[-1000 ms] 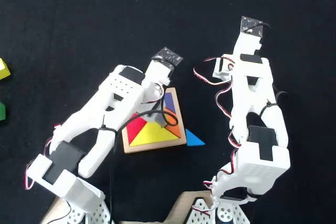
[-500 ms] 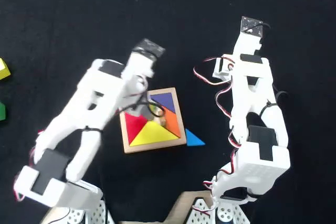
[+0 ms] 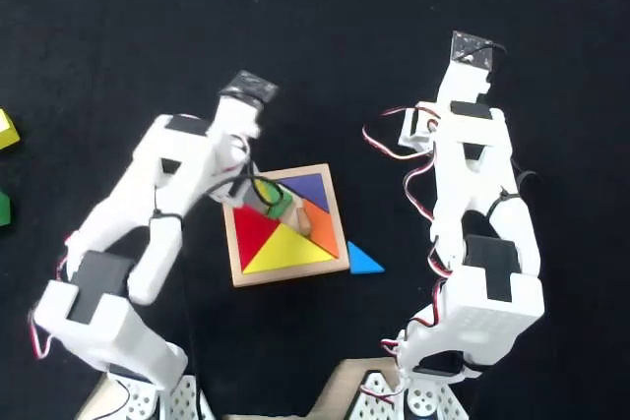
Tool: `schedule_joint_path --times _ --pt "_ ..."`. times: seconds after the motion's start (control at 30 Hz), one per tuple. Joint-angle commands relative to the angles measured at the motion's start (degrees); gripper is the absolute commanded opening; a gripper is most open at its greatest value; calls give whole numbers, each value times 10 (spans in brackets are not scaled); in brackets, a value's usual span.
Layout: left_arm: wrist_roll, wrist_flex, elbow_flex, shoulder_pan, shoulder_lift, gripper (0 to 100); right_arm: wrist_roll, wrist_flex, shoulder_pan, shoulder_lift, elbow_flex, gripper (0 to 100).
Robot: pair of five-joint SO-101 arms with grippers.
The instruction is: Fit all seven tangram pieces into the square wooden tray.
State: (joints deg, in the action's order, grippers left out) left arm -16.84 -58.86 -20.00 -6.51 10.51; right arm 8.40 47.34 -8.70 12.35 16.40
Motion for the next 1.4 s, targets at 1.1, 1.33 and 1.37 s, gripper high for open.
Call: schedule_joint_path --times 1.1,1.33,1.37 --pt "51 -92 62 -109 -4 306 -6 5 -8 -4 -32 208" --pt "84 -72 43 -138 -13 305 -6 5 -8 -4 -32 208" --pt "84 -72 44 -138 -13 305 -6 5 -8 -4 -32 208"
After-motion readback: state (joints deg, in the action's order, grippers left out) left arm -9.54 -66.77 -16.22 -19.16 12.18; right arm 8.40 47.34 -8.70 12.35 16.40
